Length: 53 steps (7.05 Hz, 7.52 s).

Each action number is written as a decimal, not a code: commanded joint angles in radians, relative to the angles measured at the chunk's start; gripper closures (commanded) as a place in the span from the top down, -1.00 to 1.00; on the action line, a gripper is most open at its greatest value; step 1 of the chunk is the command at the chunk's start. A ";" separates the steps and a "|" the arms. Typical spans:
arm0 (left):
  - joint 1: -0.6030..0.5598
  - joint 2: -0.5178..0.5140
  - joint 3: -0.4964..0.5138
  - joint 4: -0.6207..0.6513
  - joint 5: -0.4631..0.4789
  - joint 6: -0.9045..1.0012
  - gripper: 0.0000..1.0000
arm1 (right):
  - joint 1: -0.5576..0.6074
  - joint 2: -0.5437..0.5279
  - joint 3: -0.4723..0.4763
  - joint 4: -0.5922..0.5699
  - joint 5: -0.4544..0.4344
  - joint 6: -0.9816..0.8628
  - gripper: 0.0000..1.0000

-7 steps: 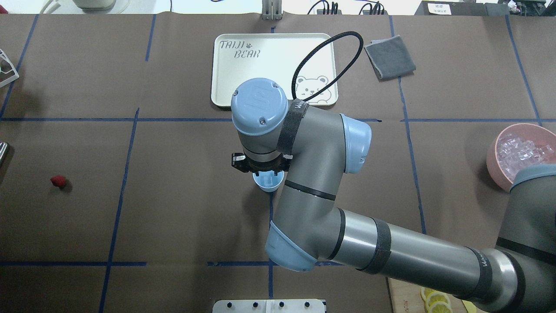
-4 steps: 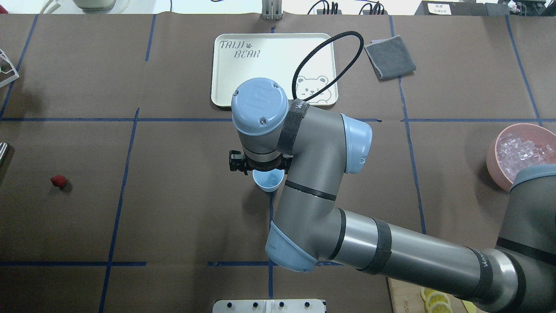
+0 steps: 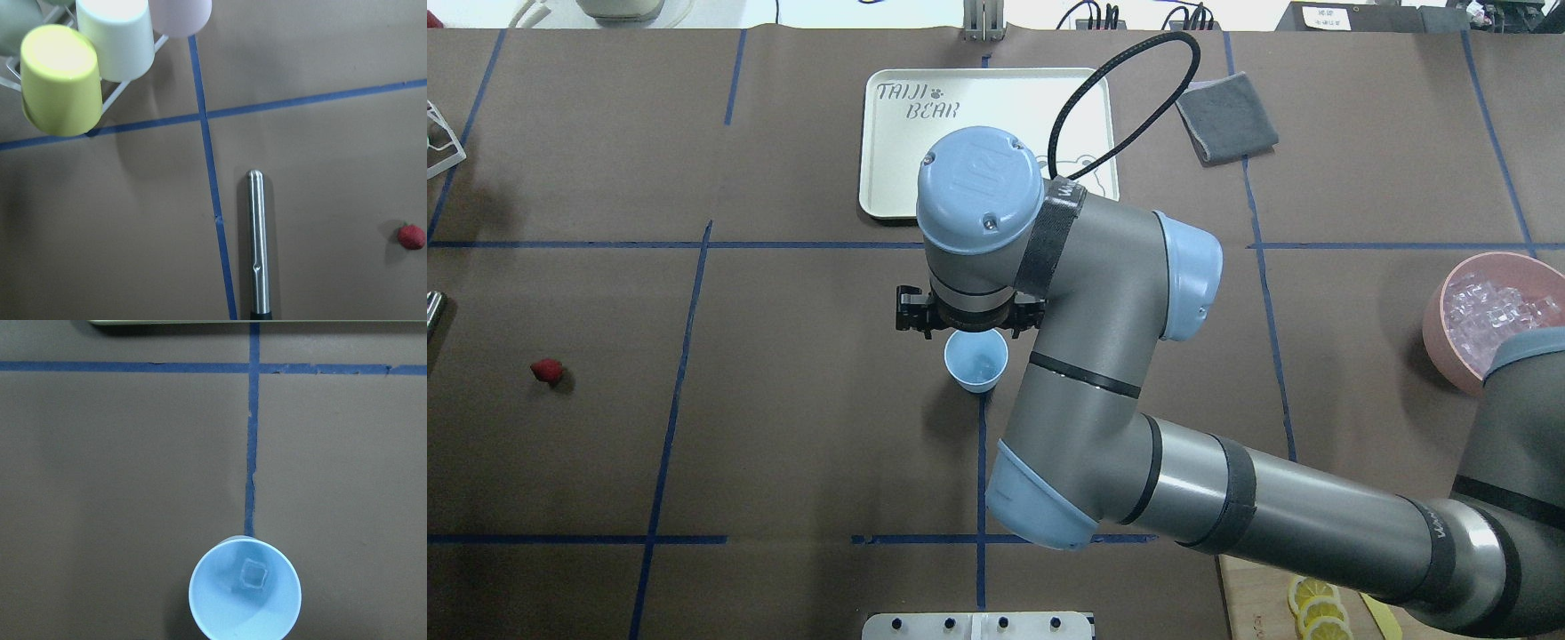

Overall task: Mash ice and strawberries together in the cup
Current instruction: 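Move the right gripper back to the pink bowl of ice, then grasp another ice cube from the bowl with the right gripper, then carry the ice cube with the right gripper over the cup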

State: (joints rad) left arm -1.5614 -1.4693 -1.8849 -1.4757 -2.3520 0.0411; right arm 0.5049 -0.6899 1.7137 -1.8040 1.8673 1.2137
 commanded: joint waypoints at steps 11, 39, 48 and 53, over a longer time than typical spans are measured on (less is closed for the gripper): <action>0.202 -0.008 -0.177 0.000 0.013 -0.363 1.00 | 0.675 -1.044 0.289 0.356 0.291 -1.024 0.99; 0.210 0.000 -0.175 -0.002 0.011 -0.357 1.00 | 0.696 -0.873 0.362 0.168 0.475 -0.951 -1.00; 0.210 0.003 -0.151 -0.003 0.011 -0.348 1.00 | -0.046 -0.144 0.036 0.161 -0.005 -0.002 -1.00; 0.210 0.003 -0.146 -0.005 0.010 -0.348 1.00 | -0.045 -0.085 -0.043 0.164 -0.010 -0.003 -0.96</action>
State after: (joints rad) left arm -1.3515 -1.4665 -2.0329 -1.4792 -2.3412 -0.3074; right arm 0.4598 -0.7759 1.6755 -1.6408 1.8590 1.2116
